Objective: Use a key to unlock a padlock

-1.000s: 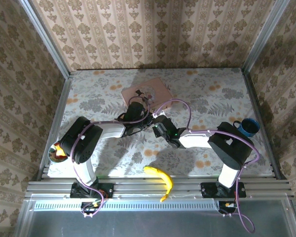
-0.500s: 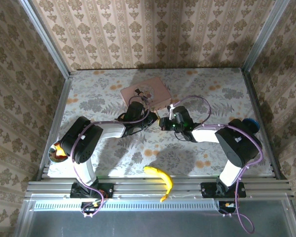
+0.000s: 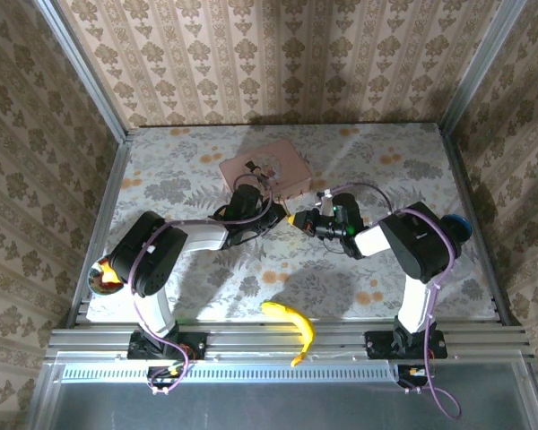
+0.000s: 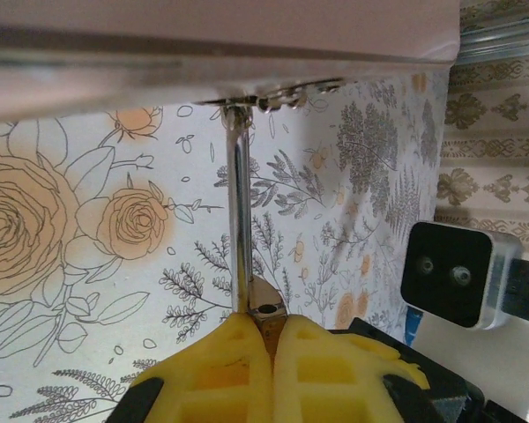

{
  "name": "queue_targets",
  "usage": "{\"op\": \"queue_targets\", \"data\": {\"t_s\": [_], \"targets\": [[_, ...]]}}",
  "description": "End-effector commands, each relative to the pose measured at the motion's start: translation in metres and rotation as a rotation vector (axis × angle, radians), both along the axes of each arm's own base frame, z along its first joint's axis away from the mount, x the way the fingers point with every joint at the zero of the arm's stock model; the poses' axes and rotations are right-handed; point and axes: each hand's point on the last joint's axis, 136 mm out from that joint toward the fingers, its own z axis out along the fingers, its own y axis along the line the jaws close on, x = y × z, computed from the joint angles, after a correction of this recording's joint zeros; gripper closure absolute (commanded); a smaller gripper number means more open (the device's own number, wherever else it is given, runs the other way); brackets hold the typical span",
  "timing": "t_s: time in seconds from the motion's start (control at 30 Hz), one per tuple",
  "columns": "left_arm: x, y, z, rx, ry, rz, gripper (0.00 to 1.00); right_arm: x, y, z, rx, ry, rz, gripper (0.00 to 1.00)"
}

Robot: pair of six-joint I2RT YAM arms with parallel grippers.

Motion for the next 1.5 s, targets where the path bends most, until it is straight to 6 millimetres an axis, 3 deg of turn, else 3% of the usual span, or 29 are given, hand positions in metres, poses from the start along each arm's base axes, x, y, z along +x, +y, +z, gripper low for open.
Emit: {"op": "queue_targets", "data": {"t_s": [0.0,0.33,0.5,0.57,0.67,0.93,1.27,1.47], "targets": [[-0.019,-0.007,-0.001,-0.026,0.048,-0.073,1.00,0.033,-0.025,0.008,0.100,-0.008,-0.174,1.00],[-0.019,-0.006,-0.008,-0.022,0.072,-0.068,0.97,0.038,-0.029,0.012,0.080,-0.020,-0.209,1.00],[-0.017,-0.007,-0.004,-0.018,0.060,-0.074,0.65,0.039,-0.031,0.012,0.058,-0.020,-0.218,1.00],[-0.016,-0.007,-0.002,-0.016,0.053,-0.073,0.57,0.039,-0.032,0.013,0.053,-0.022,-0.224,1.00],[-0.016,-0.005,0.000,-0.012,0.045,-0.070,0.55,0.038,-0.033,0.012,0.050,-0.019,-0.229,1.00],[-0.014,0.004,0.015,0.036,-0.028,-0.071,0.02,0.039,-0.035,0.010,0.044,-0.016,-0.239,1.00],[-0.014,0.031,0.043,0.164,-0.168,-0.042,0.00,0.040,-0.040,0.006,-0.006,-0.017,-0.256,1.00],[-0.012,0.059,0.059,0.277,-0.253,0.009,0.00,0.039,-0.042,0.007,-0.074,-0.026,-0.249,1.00]]}}
